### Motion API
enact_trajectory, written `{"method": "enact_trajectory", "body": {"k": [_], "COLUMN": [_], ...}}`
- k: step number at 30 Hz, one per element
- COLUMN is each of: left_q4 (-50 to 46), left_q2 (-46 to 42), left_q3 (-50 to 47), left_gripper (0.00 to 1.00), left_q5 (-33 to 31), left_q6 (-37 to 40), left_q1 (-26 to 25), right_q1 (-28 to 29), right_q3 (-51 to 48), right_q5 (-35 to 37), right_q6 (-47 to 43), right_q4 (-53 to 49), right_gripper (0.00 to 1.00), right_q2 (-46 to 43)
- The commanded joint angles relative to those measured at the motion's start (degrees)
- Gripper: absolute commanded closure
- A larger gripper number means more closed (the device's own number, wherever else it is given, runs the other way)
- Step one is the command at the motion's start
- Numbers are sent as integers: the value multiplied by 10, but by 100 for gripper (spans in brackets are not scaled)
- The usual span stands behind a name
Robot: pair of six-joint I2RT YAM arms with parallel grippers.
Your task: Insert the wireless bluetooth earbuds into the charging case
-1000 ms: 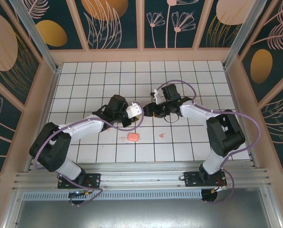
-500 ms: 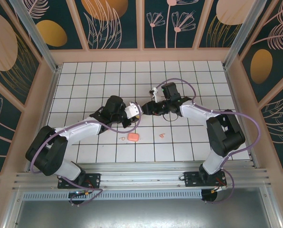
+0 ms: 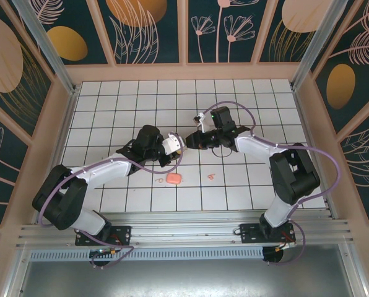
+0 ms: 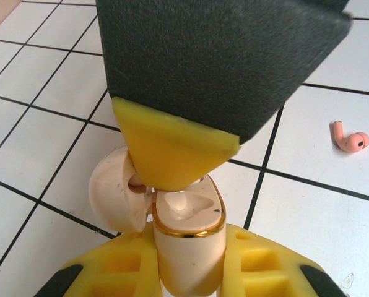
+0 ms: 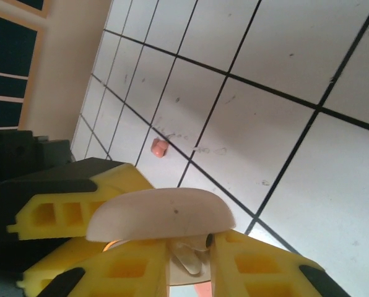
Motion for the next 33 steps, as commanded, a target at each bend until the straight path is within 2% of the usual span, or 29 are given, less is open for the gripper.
{"method": "enact_trajectory", "body": {"k": [1, 11, 24, 33], "left_q4": [24, 14, 27, 23], "left_q2": [-25, -26, -44, -50], "left_q3": [2, 0, -32, -37], "left_gripper": [97, 96, 96, 96], "left_q5": [16, -6, -11, -15], "left_q6": [0, 2, -13, -14], "left_q1": [-5, -5, -5, -5], "right_q1": [-8, -17, -58, -62], "right_q3": [-13, -32, -61, -41], "right_q5": [25, 29, 53, 157], "right_q6": [-18, -18, -6, -23], "right_q4": [-9, -19, -94, -202], "right_gripper": [80, 82, 81, 80], "right_q2": [-24, -47, -42, -19]}}
